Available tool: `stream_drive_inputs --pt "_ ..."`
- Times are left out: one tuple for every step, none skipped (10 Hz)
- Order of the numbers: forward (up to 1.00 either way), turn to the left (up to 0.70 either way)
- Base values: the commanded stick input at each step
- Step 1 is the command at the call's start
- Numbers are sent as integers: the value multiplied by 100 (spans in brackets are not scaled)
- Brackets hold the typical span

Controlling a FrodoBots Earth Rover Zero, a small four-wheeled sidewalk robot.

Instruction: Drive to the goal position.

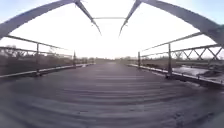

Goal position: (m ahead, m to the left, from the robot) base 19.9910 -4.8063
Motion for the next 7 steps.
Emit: stream_drive_inputs --pt "100 -1" --pt "100 -1" --pt "100 -1" --pt "100 -1" --pt "100 -1" --pt "100 -1" --pt "100 -1"
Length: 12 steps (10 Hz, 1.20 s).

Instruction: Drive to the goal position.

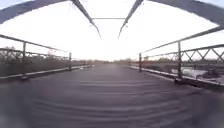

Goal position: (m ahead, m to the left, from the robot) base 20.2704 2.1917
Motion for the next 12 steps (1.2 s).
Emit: stream_drive_inputs --pt "100 -1" --pt "100 -1" --pt "100 -1" --pt "100 -1" --pt "100 -1" --pt "100 0" --pt "100 1" --pt "100 1" --pt "100 1" --pt "100 1" --pt "100 1" --pt "100 1"
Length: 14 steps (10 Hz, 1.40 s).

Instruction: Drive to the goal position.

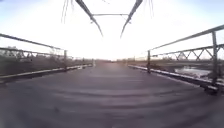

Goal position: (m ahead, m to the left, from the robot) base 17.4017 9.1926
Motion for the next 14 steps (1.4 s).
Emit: stream_drive_inputs --pt "100 1" --pt "100 1" --pt "100 1" --pt "100 1" --pt "100 1" --pt "100 1" --pt "100 1" --pt "100 1" --pt "100 1" --pt "100 1" --pt "100 1" --pt "100 1" --pt "100 1" --pt "100 1"
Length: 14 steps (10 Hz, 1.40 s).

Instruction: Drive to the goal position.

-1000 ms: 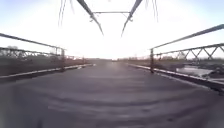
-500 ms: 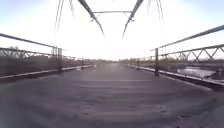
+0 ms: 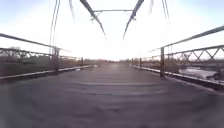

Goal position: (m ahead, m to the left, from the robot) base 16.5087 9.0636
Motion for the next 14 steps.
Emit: stream_drive_inputs --pt "100 1" --pt "100 1" --pt "100 1" --pt "100 1" --pt "100 1" --pt "100 1" --pt "100 1" --pt "100 1" --pt "100 1" --pt "100 1" --pt "100 1" --pt "100 1" --pt "100 1" --pt "100 1"
